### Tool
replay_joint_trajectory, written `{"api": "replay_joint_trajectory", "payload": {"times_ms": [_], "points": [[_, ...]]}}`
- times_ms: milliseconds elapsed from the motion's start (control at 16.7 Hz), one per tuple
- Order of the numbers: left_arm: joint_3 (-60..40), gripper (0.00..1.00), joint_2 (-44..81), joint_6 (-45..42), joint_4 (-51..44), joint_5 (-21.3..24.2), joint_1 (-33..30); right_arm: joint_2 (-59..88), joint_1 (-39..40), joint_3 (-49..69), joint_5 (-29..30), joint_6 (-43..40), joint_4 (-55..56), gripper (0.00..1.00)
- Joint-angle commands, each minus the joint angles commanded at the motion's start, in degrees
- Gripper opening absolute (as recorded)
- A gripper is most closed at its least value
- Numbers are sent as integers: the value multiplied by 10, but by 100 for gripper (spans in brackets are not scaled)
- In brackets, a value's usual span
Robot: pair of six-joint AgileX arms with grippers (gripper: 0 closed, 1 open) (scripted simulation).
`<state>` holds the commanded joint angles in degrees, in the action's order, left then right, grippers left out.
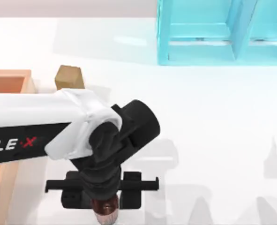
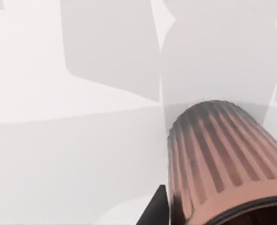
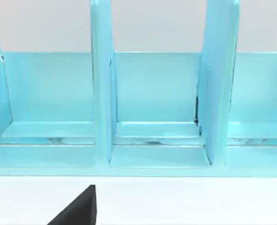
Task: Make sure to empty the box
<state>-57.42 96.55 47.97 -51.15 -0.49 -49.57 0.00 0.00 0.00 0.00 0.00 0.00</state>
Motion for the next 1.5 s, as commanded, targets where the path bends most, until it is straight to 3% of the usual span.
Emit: {"api": "replay_joint_trajectory", "payload": {"times_ms": [300, 360, 960, 1500], "points": [[0, 98, 0, 0, 0, 0, 0, 0, 0, 0, 0, 0, 0, 100], [0, 100, 0, 0, 0, 0, 0, 0, 0, 0, 0, 0, 0, 100], [-7, 100, -1, 0, -9, 0, 0, 0, 0, 0, 0, 0, 0, 100], [-152, 100, -42, 4, -197, 0, -3, 0, 0, 0, 0, 0, 0, 100]]}}
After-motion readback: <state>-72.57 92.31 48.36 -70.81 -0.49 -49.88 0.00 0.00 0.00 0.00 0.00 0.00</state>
